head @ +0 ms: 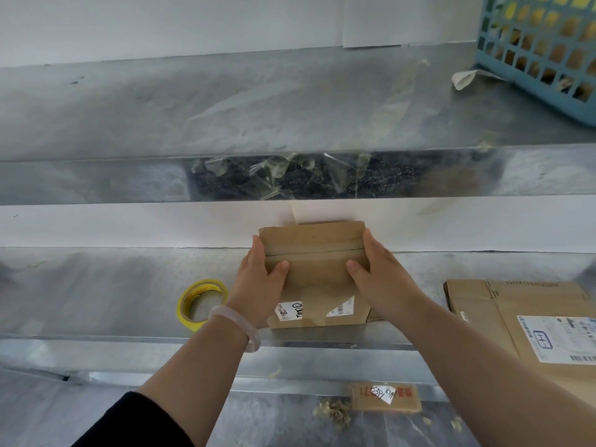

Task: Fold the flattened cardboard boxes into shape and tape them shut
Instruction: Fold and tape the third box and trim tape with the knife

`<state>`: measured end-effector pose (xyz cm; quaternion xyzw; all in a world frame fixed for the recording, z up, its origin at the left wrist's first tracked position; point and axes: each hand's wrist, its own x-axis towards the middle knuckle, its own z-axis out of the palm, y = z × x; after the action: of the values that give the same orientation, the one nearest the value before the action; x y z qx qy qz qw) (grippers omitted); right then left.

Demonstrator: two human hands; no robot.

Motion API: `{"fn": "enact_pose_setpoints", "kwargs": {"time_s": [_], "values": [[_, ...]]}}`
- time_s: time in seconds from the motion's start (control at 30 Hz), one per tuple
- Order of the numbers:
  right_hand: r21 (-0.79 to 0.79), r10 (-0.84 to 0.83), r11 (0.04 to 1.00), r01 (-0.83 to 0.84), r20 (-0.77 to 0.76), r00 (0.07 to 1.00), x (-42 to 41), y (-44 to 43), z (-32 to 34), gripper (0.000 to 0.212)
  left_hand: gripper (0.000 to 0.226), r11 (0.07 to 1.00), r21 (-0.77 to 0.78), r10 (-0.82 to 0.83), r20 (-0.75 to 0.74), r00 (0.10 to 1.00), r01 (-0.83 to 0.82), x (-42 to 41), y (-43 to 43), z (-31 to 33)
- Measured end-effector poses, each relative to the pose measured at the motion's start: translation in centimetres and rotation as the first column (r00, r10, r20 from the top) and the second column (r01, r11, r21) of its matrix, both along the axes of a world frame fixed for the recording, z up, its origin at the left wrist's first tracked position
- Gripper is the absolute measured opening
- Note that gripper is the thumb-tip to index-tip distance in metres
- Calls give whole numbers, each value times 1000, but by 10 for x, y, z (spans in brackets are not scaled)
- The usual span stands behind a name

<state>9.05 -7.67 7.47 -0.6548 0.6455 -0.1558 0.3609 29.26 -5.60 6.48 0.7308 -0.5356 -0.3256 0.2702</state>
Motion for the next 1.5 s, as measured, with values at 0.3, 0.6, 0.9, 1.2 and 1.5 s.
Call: {"fn": "enact_pose_setpoints", "kwargs": {"time_s": [0.3, 0.6, 0.9, 1.2, 1.5], "values": [[101, -314, 946, 307, 62, 947, 22, -26, 3, 77, 81, 967, 52, 251, 0, 968, -251, -15, -23, 10], [-18, -377, 924, 382, 130, 917, 21, -29, -13, 31, 42, 958, -24, 286, 105, 953, -285, -13, -22, -1], [175, -275, 958, 229, 323, 905, -3, -27, -13, 35, 54, 960, 80, 275, -98, 956, -268, -13, -16, 3], [280, -363, 929, 243, 557, 747, -35, 8, -25, 62, 25, 936, -43, 318, -317, 894, -348, 4, 14, 6], [-46, -116, 987, 157, 474, 873, -3, 56, 0, 89, 23, 847, -198, 273, -637, 721, -494, -17, 71, -11]]}}
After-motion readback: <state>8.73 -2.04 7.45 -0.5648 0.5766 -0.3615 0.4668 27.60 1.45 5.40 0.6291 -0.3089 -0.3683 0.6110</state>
